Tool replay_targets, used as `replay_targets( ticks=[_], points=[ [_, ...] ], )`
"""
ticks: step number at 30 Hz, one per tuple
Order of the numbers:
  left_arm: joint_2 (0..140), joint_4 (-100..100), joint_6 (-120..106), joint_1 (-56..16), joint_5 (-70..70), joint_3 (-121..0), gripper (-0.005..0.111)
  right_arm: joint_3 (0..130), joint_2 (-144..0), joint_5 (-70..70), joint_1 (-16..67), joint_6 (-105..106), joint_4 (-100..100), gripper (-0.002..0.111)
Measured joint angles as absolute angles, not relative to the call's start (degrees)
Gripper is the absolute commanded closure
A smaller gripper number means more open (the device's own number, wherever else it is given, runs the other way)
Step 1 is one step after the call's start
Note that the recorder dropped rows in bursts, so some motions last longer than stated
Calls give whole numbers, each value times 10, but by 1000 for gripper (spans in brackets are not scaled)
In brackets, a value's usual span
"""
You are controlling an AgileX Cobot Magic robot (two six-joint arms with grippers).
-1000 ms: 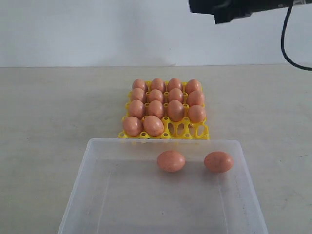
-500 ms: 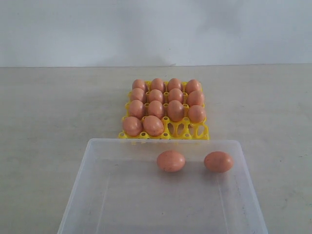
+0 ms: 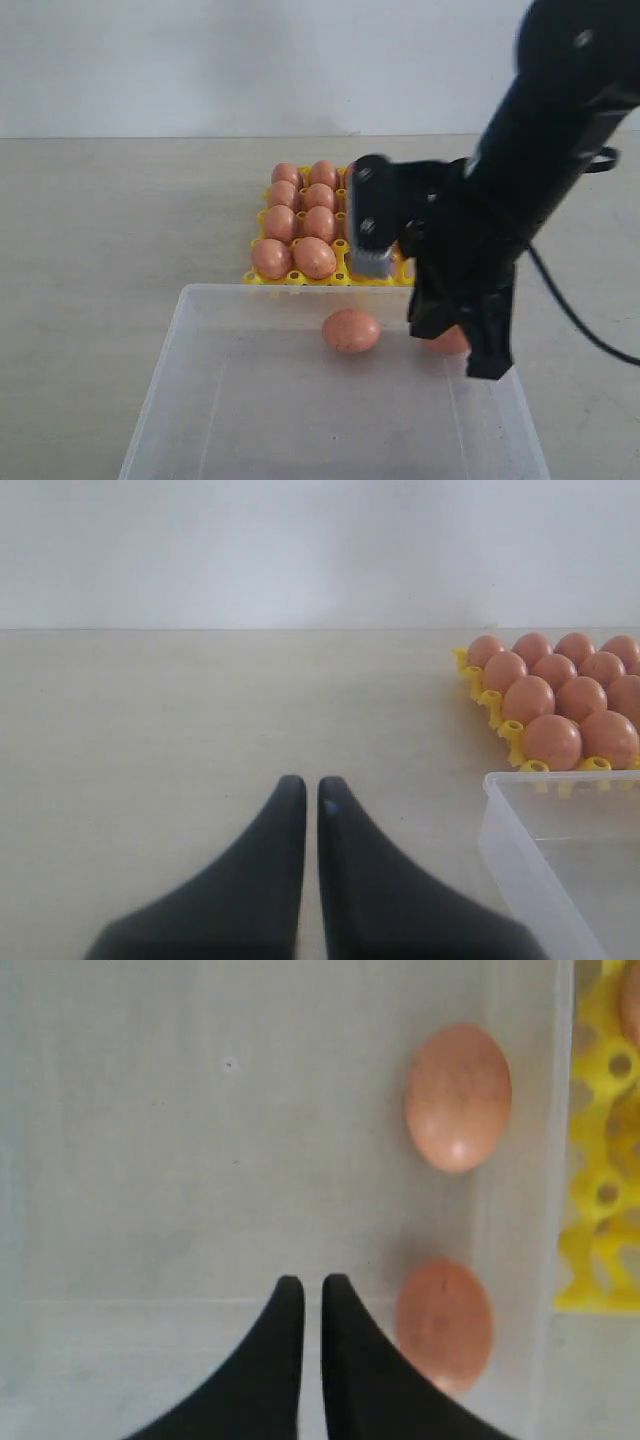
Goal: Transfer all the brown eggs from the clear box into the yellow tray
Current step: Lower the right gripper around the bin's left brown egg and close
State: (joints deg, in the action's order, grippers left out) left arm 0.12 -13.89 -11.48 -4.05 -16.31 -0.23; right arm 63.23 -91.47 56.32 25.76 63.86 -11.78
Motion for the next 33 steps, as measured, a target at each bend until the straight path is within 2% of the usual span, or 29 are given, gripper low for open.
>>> replay_targets(
  ticks=[4,6,22,33],
  points=[
    [1,-139,-115,-40,-163,-2,103,632,-968,468,336,617,-63,69],
    [1,-139,-115,-40,-163,-2,103,632,-990,441,351,609,-55,59],
    [1,-139,-115,-40,-163,-2,103,632,-1043,315,359,563,-18,60],
    [1,-139,-115,-40,-163,-2,103,632,-1082,322,360,365,135,60]
  ],
)
